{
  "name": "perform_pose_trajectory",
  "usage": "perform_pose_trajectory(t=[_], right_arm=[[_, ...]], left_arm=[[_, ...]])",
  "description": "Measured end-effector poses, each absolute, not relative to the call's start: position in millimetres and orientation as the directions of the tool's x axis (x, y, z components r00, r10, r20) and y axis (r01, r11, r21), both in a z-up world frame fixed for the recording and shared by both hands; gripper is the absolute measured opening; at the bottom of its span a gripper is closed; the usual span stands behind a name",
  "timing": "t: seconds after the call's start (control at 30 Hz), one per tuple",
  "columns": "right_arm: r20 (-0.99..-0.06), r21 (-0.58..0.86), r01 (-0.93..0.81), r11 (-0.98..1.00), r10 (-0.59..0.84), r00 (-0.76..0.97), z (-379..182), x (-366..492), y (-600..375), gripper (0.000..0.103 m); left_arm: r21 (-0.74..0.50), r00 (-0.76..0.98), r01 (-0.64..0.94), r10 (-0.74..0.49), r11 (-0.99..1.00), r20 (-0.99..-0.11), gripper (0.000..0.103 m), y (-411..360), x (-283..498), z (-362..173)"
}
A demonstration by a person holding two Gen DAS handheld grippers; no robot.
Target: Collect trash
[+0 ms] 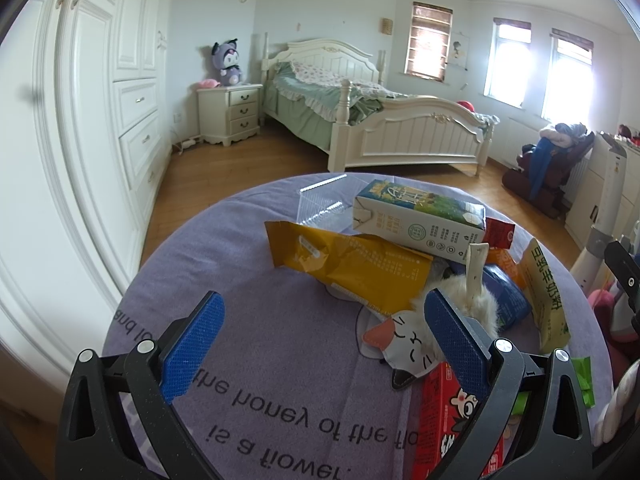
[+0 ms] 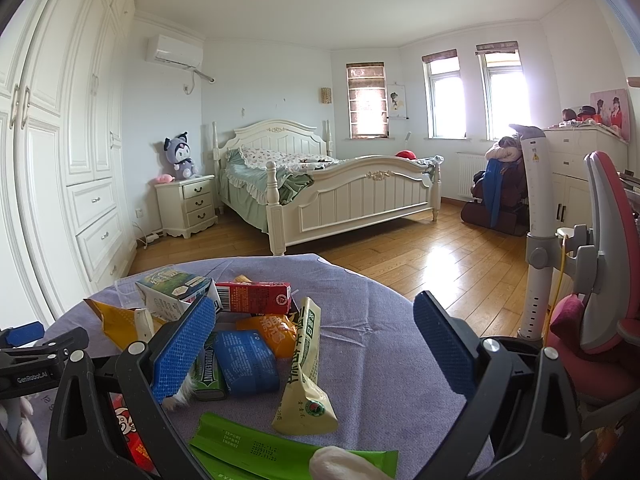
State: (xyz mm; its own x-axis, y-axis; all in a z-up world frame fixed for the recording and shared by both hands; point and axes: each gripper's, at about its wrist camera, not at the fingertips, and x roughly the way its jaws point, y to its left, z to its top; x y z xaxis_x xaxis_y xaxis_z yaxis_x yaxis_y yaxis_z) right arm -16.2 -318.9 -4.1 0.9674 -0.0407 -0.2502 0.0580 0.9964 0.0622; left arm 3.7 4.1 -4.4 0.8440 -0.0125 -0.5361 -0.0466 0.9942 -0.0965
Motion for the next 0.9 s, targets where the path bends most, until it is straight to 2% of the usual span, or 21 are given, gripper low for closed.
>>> perform_pose_trajectory(t=[0.5, 0.57, 0.63, 0.73, 0.8, 0.9], right_arm=[[-0.265, 0.071, 0.042, 0.997, -0.022, 0.964, -5.5, -13.7, -319.2, 0.098], [-0.317, 0.053, -0.06, 0.997, 0.073, 0.945, -1.3, -2.9, -316.5, 0.098], [-0.384, 0.061, -0.22, 0.974, 0.226, 0.895, 17.8, 15.1, -313.7, 0.098], [-0.492, 0.092, -0.422, 0.902, 0.41, 0.768, 52.0, 54.0, -300.2, 0.098], [-0.554, 0.047, -0.513, 0.857, 0.45, 0.7, 66.2, 80.7, -278.1, 0.097], [-0.657, -0.038, -0.611, 0.791, 0.441, 0.612, 63.6, 115.7, -237.8, 0.083]], left_arm=[[-0.133, 0.855, -0.036, -0.038, 0.99, -0.517, 0.098, 7.9, 2.5, -3.6], [-0.178, 0.847, -0.01, -0.086, 0.984, -0.524, 0.098, 19.1, 3.8, -0.6], [-0.252, 0.83, 0.029, -0.164, 0.967, -0.534, 0.098, 42.5, 11.6, 8.6], [-0.348, 0.741, 0.08, -0.289, 0.934, -0.607, 0.098, 74.7, 46.9, 19.5], [-0.357, 0.702, 0.117, -0.331, 0.927, -0.631, 0.098, 85.3, 78.3, 24.4], [-0.323, 0.672, 0.163, -0.344, 0.932, -0.655, 0.096, 89.3, 122.6, 22.3]])
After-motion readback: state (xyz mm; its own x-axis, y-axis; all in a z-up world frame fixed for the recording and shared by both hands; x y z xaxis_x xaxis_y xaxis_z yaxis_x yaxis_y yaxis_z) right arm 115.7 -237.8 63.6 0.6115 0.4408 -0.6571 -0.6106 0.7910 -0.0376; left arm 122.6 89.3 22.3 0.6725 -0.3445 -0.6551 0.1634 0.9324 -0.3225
